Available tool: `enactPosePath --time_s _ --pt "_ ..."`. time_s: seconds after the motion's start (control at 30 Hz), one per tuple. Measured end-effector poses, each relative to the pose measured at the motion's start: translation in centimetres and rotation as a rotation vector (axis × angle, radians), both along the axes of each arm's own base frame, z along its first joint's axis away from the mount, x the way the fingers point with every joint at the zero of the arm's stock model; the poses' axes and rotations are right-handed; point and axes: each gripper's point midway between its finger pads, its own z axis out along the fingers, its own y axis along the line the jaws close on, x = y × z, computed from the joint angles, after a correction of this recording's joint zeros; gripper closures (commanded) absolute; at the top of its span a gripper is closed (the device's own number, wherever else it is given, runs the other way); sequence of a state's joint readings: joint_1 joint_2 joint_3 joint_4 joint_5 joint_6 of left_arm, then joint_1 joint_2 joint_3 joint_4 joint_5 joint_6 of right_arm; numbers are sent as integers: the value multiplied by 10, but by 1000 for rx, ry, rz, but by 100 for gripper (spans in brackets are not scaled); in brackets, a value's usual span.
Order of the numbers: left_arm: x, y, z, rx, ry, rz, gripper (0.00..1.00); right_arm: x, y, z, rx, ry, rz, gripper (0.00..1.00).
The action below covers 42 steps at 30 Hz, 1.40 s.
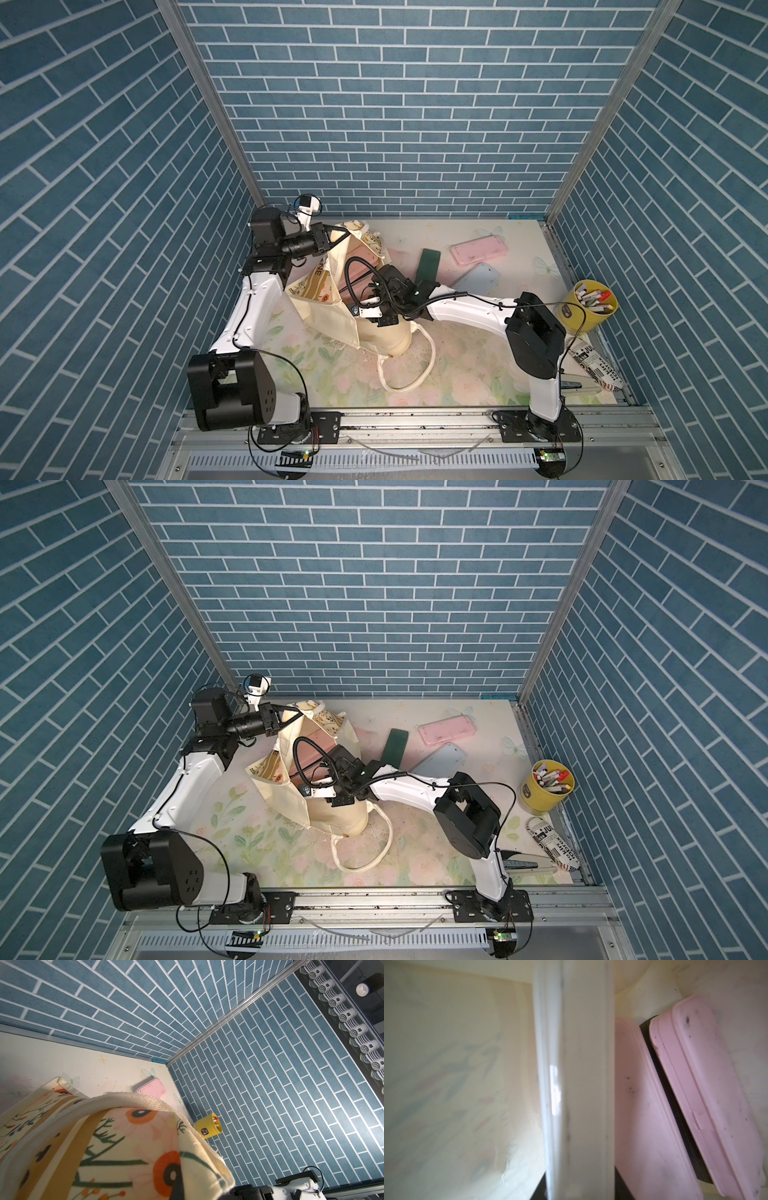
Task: Take out the pencil case from the canvas bag
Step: Pick up the pencil case from the canvas bag.
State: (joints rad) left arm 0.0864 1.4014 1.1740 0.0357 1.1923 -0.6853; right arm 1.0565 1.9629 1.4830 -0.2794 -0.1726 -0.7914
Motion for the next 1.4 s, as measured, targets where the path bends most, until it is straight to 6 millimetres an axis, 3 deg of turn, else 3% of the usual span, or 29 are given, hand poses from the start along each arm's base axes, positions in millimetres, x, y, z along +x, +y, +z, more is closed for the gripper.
enactPosePath --time_s 0.27,0.83,1.4 --pt "0 0 0 0 -2 1 100 -6 -5 6 -11 15 3 80" --pt "6 7 1 8 -14 39 100 -24 -23 44 44 142 -103 84" --pt "8 10 3 -1 -9 52 100 -24 -22 63 152 278 -259 85"
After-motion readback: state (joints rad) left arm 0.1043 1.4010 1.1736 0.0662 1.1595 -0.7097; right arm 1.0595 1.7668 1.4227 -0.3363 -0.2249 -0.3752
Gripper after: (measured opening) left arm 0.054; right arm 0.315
